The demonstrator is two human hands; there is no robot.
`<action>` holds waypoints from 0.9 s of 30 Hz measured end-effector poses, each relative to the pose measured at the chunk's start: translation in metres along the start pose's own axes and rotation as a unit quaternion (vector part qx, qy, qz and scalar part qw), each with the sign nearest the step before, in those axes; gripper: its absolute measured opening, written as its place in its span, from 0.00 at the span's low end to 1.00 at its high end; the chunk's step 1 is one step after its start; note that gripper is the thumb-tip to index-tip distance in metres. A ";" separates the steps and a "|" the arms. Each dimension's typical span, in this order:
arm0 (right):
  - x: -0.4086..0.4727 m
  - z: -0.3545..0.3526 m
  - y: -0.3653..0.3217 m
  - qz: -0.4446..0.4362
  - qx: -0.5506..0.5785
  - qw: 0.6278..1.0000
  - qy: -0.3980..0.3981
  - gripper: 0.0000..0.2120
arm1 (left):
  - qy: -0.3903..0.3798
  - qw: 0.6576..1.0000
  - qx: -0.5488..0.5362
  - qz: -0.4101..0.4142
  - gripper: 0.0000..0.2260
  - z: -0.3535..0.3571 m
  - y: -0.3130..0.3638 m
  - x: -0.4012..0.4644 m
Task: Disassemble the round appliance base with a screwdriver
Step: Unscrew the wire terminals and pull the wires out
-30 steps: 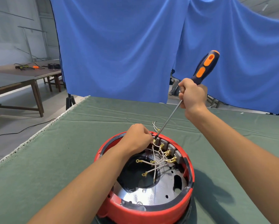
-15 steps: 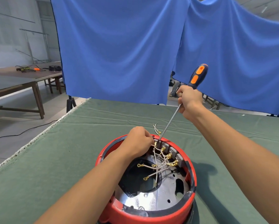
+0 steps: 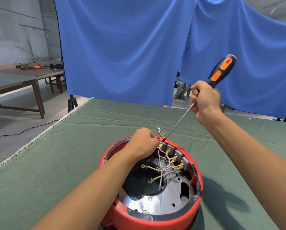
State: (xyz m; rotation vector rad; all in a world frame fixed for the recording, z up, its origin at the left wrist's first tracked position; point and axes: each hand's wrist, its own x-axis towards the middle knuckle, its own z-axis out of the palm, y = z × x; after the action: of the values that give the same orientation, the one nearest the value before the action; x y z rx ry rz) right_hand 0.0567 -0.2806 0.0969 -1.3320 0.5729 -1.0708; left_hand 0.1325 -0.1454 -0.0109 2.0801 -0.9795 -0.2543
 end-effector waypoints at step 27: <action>-0.005 0.014 0.002 -0.034 -0.074 0.996 -0.032 0.14 | -0.024 0.999 -0.022 0.009 0.06 -0.001 -0.003 0.000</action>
State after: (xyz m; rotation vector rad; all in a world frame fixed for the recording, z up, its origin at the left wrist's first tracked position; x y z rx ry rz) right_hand 0.0672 -0.2693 0.0973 -1.5197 0.5719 -1.0538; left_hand 0.1344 -0.1433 -0.0120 2.0321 -1.0122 -0.3163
